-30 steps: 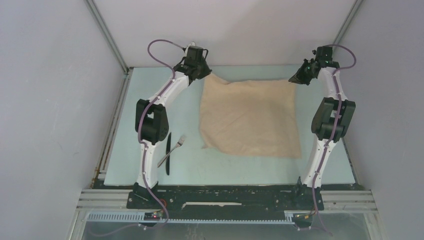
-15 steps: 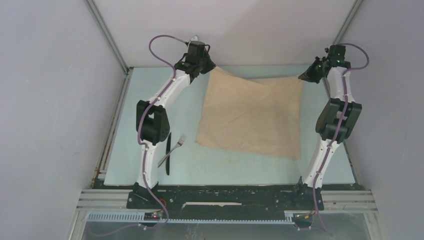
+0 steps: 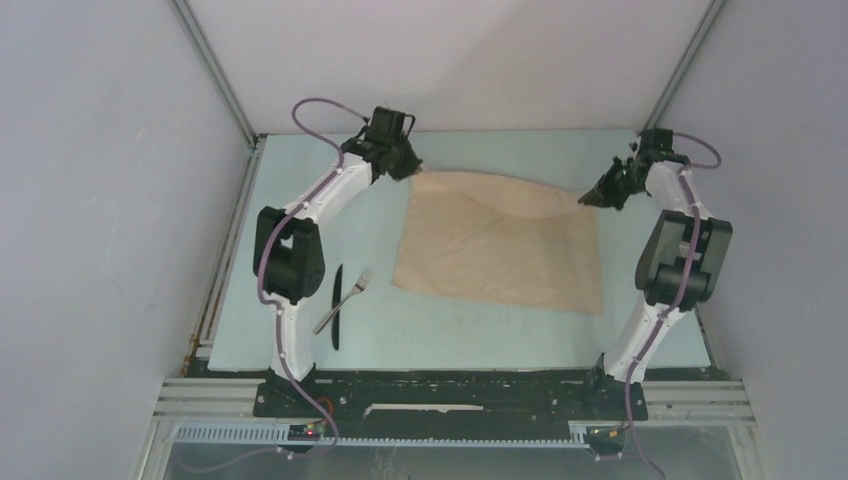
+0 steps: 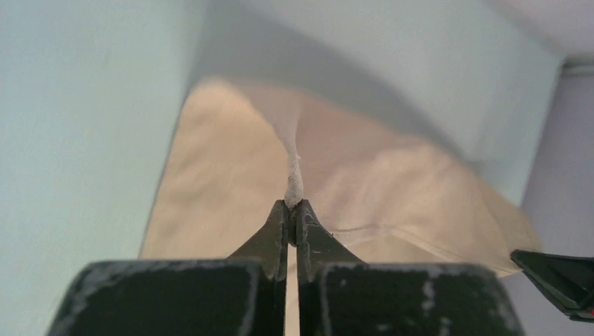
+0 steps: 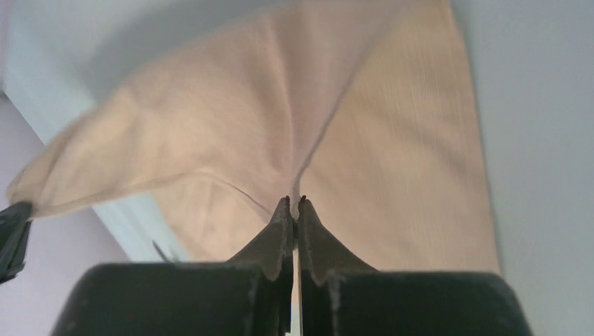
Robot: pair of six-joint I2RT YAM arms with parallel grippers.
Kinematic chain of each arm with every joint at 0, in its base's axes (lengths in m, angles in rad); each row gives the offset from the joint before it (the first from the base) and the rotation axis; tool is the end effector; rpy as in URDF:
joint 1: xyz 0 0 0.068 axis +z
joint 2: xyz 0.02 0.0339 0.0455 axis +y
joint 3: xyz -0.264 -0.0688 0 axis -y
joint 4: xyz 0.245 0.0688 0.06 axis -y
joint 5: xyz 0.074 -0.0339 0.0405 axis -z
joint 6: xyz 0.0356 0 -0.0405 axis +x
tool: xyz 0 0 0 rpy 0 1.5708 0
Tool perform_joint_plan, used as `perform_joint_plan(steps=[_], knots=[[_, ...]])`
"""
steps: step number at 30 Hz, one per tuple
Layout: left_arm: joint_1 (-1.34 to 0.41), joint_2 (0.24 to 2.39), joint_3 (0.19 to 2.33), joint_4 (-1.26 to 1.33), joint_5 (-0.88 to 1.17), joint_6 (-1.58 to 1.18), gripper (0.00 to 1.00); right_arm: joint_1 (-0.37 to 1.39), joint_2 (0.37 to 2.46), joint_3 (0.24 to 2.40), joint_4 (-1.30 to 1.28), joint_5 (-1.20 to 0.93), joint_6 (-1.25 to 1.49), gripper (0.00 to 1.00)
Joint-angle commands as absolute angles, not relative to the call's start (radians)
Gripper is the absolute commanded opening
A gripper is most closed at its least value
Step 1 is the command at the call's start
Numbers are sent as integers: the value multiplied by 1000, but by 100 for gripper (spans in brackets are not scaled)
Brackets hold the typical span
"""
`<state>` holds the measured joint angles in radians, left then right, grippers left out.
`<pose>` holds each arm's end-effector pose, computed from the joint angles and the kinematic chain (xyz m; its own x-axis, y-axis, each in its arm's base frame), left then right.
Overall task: Fold the napkin into a case and place the utensils inside
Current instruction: Fold and flatten the napkin at the center of the board.
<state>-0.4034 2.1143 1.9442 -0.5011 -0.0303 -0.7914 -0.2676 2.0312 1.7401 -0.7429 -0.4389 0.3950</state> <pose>0.4547 -0.1929 0.2890 -0.6656 -0.4890 -0.5638 -0.1464 0.8263 -0.5438 0.4317 -0.1027 0.2459 -0.7535 0.5678 -0.3315 0.3464 0.7714 0.5338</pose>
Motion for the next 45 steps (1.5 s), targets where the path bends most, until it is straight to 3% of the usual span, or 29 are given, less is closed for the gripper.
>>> perform_joint_plan(steps=[1, 7, 13, 45], knots=[[-425, 1881, 1651, -614, 49, -865, 0, -303, 1723, 1406, -678, -498, 450, 0], [-481, 1648, 1253, -591, 39, -815, 0, -303, 1502, 1074, -674, -404, 414, 0], [-488, 1585, 1054, -558, 32, -793, 0, -351, 1465, 900, -612, -379, 381, 0], [-559, 1577, 974, -599, 3, -829, 0, -380, 1350, 764, -654, -234, 460, 0]])
